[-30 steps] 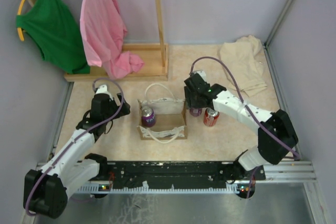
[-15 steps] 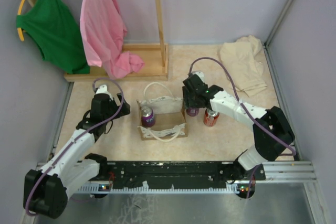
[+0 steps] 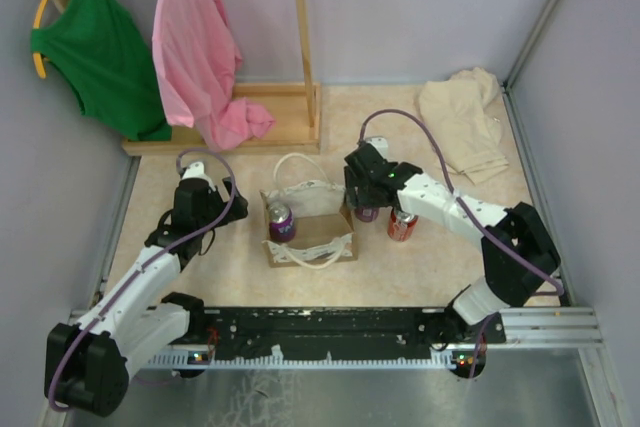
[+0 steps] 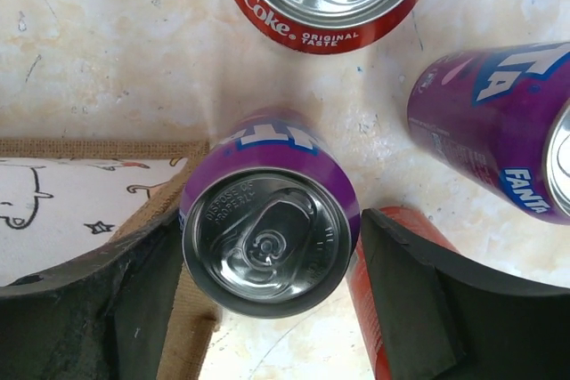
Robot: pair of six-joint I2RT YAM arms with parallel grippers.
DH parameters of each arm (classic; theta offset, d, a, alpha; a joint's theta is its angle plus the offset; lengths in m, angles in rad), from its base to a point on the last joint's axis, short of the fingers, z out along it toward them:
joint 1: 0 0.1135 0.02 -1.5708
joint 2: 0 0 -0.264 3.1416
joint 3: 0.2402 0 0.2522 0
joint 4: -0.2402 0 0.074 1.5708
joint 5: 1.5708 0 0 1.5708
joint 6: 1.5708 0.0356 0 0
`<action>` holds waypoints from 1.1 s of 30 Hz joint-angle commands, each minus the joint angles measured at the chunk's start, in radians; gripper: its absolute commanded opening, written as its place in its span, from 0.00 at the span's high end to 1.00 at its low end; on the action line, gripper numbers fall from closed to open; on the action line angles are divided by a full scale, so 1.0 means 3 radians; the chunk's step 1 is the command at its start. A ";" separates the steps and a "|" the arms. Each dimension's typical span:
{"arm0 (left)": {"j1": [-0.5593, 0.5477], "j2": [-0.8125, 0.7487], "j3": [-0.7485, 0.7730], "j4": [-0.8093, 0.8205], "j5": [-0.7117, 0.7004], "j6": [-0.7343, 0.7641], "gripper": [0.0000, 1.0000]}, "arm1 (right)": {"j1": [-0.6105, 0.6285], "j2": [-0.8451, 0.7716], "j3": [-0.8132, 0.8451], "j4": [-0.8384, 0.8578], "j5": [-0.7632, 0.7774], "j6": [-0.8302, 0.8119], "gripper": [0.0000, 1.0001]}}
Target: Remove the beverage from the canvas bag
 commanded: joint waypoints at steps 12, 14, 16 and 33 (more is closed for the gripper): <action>-0.0012 0.0010 0.0047 0.0033 -0.0003 0.0015 0.01 | 0.0155 -0.0357 0.0770 -0.0433 0.0640 -0.0155 0.22; -0.0010 0.0032 0.0061 0.0033 -0.0004 0.0017 0.01 | 0.0186 -0.0500 0.0828 -0.0444 0.0657 -0.0179 0.22; -0.0009 0.0043 0.0063 0.0043 -0.0001 0.0017 0.01 | 0.0243 -0.0635 0.0862 -0.0420 0.0612 -0.0198 0.22; -0.0010 -0.0110 0.0034 -0.0047 -0.0035 0.0004 0.01 | 0.1097 -0.0247 0.1180 0.0102 0.0054 -0.0245 0.35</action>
